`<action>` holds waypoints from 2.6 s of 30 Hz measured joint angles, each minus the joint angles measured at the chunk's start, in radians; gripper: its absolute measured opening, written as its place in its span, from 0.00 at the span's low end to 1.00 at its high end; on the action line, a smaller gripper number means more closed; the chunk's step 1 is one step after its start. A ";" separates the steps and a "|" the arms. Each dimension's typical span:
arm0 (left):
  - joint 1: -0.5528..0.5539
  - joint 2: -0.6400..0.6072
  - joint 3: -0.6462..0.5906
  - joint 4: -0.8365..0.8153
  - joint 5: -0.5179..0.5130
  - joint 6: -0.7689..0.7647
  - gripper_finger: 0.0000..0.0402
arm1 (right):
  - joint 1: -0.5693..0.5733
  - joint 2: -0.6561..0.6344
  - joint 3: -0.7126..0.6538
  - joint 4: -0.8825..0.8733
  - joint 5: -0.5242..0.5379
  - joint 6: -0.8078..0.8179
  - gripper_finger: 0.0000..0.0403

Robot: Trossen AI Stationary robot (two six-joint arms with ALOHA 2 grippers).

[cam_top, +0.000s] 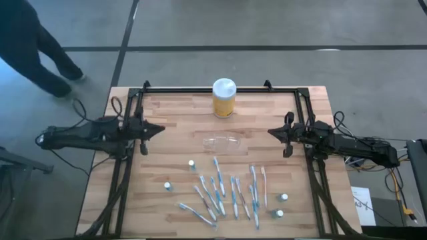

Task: Pick & Place toothbrushing station
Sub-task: Put the blue mouthwash into the transparent organizer

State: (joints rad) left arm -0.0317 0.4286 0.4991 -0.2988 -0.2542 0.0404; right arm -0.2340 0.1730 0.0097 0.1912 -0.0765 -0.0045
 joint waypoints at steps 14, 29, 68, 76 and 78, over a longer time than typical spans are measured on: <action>-0.004 0.708 0.496 -0.478 0.134 0.109 0.35 | 0.000 0.026 0.000 -0.008 -0.005 -0.054 0.02; -0.082 1.056 0.786 -0.662 0.334 0.363 0.41 | 0.000 0.027 0.000 -0.008 -0.005 -0.065 0.02; -0.115 1.281 0.801 -0.670 0.279 0.534 0.41 | 0.000 0.034 0.000 -0.061 -0.003 -0.021 0.02; -0.115 1.286 0.801 -0.666 0.288 0.539 0.33 | 0.000 0.033 0.000 -0.061 -0.002 -0.021 0.02; -0.115 1.286 0.801 -0.666 0.289 0.540 0.29 | 0.000 0.033 0.000 -0.061 -0.002 -0.021 0.02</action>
State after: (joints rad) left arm -0.1463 1.7142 1.2999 -0.9649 0.0344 0.5800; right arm -0.2340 0.2062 0.0097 0.1303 -0.0784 -0.0257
